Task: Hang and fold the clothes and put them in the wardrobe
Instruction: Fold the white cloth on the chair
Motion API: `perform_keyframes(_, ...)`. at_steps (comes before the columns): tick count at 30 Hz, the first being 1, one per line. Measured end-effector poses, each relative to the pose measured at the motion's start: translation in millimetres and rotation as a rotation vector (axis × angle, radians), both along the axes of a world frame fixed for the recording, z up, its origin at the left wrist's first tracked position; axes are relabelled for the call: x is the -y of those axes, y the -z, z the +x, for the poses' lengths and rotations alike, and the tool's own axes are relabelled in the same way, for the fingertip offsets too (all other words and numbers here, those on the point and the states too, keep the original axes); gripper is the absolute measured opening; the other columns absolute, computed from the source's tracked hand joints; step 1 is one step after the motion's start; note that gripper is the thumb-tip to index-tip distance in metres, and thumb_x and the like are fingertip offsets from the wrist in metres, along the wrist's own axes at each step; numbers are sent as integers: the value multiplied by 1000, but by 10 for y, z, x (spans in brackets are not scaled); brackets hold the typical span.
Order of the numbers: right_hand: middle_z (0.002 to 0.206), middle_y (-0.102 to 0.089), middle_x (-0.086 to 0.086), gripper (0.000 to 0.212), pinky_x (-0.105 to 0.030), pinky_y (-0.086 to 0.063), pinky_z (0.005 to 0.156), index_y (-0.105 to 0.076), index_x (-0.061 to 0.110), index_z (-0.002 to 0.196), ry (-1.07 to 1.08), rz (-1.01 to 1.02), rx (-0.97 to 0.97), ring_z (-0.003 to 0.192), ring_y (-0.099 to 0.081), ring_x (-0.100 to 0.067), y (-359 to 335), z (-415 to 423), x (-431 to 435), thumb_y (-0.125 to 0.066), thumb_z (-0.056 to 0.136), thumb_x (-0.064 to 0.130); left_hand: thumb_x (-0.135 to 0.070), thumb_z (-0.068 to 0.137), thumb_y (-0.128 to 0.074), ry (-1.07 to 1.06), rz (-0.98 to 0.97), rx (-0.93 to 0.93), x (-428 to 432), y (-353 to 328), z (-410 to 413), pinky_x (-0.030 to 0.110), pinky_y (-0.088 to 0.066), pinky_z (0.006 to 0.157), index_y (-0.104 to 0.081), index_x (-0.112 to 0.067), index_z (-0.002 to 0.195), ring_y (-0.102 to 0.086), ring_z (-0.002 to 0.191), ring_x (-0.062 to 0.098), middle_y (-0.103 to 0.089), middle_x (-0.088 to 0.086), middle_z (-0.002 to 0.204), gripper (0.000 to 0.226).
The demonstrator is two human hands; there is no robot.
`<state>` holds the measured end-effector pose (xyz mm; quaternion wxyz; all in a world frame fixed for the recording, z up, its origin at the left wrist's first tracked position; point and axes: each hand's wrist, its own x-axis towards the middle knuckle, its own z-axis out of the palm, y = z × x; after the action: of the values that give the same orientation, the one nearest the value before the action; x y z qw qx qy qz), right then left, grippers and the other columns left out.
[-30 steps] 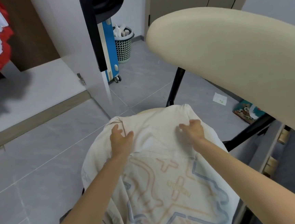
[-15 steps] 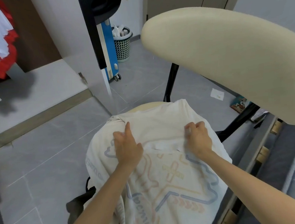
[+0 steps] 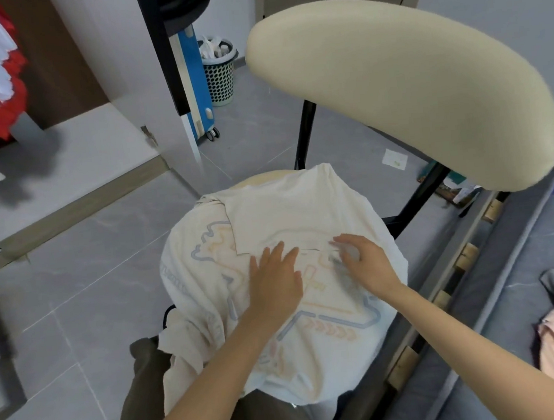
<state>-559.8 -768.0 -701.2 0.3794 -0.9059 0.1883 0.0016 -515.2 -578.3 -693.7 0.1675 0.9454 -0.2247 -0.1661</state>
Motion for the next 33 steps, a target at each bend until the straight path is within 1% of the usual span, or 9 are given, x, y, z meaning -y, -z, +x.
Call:
perform_keyframes(5, 119, -59, 7, 22, -21, -42, 87, -62, 19, 116, 104, 50, 32, 101, -56, -12, -105, -630, 41, -54, 96, 12, -26, 102, -39, 76, -115, -3, -36, -135, -418, 40, -13, 119, -34, -26, 148, -26, 141, 16, -33, -4, 153, 46)
perform_keyframes(8, 107, -63, 4, 10, -12, -42, 73, -60, 14, 104, 111, 134, -4, 91, -58, -13, -107, -1052, -26, -56, 95, 12, -28, 101, -39, 111, -99, -70, -143, -115, -704, 49, -8, 119, -35, -28, 147, -29, 140, 17, -38, -6, 150, 45)
perform_keyframes(10, 98, -65, 4, 3, -8, -43, 67, -58, 15, 93, 83, 199, -46, 87, -60, -14, -98, -1314, -127, -57, 95, 15, -30, 101, -39, 109, -41, -126, -238, -57, -877, 54, -3, 119, -32, -29, 147, -24, 142, 19, -33, -5, 153, 47)
perform_keyframes(13, 92, -67, 0, 5, -10, -42, 67, -58, 15, 87, -8, 233, -142, 84, -62, -17, -1, -1628, -332, -63, 90, 13, -34, 100, -40, 152, 27, -187, -382, 77, -1075, 56, 4, 116, -27, -33, 149, -4, 148, 20, -12, -9, 160, 51)
perform_keyframes(18, 96, -56, 0, 38, -28, -46, 74, -48, 14, 101, -165, 83, -170, 87, -57, -19, 282, -1910, -709, -77, 77, 24, -19, 96, -46, 198, -5, -144, -584, 248, -1250, 52, 9, 116, -23, -43, 149, 12, 148, 11, 3, -15, 161, 63)
perform_keyframes(21, 95, -48, -1, 44, -36, -47, 68, -40, 17, 97, -107, -72, -82, 83, -51, -21, 421, -1918, -900, -76, 75, 31, -12, 95, -48, 158, -84, -104, -639, 291, -1292, 49, 7, 118, -31, -42, 147, 5, 148, 9, -5, -15, 161, 63)
perform_keyframes(24, 91, -48, 0, 35, -34, -44, 65, -46, 16, 93, -15, -127, 15, 78, -51, -23, 475, -1890, -961, -75, 79, 32, -14, 94, -53, 116, -157, -117, -674, 300, -1284, 47, 4, 119, -41, -38, 143, -5, 148, 8, -19, -13, 159, 56)
perform_keyframes(28, 98, -54, -6, 14, -37, -48, 71, -64, 9, 90, -118, -175, 131, 87, -54, -24, 535, -1937, -985, -69, 88, 22, -24, 91, -60, 83, -238, -107, -749, 304, -1284, 43, 0, 118, -52, -36, 135, -22, 144, 11, -38, -12, 151, 46)
perform_keyframes(33, 101, -55, -8, 10, -38, -48, 76, -61, 5, 96, -172, -147, 190, 90, -57, -27, 507, -1988, -912, -64, 91, 13, -22, 80, -71, 106, -313, -133, -820, 259, -1303, 45, -1, 119, -56, -37, 131, -30, 140, 8, -44, -14, 146, 55)
